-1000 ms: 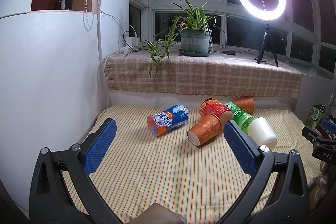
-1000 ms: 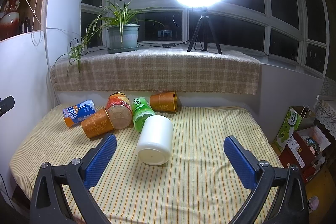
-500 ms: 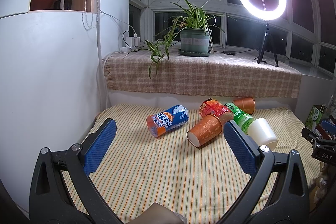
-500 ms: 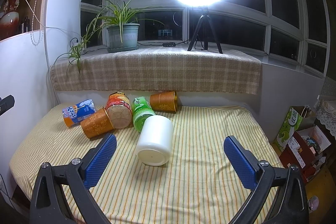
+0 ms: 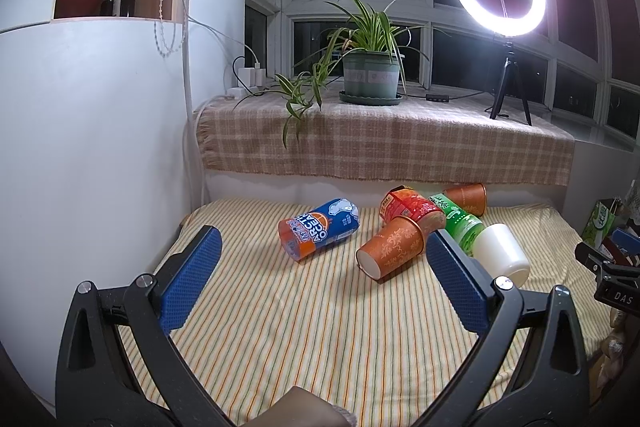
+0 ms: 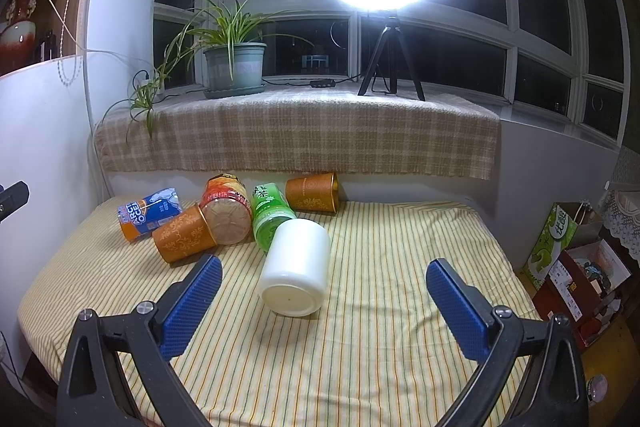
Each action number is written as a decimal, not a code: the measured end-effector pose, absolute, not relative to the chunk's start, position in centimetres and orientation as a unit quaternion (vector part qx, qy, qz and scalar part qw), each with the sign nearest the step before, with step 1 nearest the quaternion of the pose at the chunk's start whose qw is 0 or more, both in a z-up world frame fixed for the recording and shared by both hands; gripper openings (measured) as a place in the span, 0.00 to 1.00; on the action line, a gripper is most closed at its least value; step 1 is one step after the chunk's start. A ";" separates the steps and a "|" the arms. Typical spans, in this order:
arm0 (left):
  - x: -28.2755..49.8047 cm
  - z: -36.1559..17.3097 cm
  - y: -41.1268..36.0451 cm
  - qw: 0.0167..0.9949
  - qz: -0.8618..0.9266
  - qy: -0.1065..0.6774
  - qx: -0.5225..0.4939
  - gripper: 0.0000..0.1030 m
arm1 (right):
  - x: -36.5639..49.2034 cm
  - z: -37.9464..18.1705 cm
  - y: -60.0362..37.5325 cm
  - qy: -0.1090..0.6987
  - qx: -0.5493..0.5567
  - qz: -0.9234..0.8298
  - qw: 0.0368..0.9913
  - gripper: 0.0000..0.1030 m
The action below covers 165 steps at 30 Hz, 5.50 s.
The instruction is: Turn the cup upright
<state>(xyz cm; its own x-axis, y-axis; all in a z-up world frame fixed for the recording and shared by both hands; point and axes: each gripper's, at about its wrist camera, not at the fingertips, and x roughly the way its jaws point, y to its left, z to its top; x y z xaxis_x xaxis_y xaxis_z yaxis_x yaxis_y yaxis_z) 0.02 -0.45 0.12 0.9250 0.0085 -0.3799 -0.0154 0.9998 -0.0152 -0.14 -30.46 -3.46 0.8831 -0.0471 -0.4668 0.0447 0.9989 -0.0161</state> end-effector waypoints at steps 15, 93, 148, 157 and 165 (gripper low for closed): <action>0.4 -0.1 -0.9 0.980 0.005 0.198 -0.009 1.00 | -0.1 -2.8 -30.6 0.243 -0.002 -0.024 0.970 1.00; 21.4 -12.2 -8.8 0.823 -0.209 0.515 0.119 0.63 | 1.3 -5.9 -33.9 0.298 0.030 -0.048 0.953 1.00; -0.2 -6.4 2.2 0.899 -0.072 0.427 -0.069 0.74 | 8.4 -9.9 -22.5 0.442 0.175 0.170 0.863 1.00; -2.4 -5.8 -0.1 0.915 -0.065 0.394 -0.053 0.74 | 9.7 -11.4 -20.7 0.467 0.160 0.166 0.854 1.00; -2.8 -7.7 -0.8 0.911 -0.049 0.406 -0.053 0.74 | 11.3 -13.0 -19.8 0.490 0.164 0.169 0.839 0.98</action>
<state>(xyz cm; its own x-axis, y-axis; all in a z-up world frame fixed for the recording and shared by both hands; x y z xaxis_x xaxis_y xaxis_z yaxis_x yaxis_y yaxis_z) -2.84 -0.76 -7.69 0.6660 -0.1322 -0.7342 0.0456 0.9896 -0.1368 11.34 -19.82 -13.03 0.4621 0.4448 -0.7672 -0.1230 0.8889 0.4413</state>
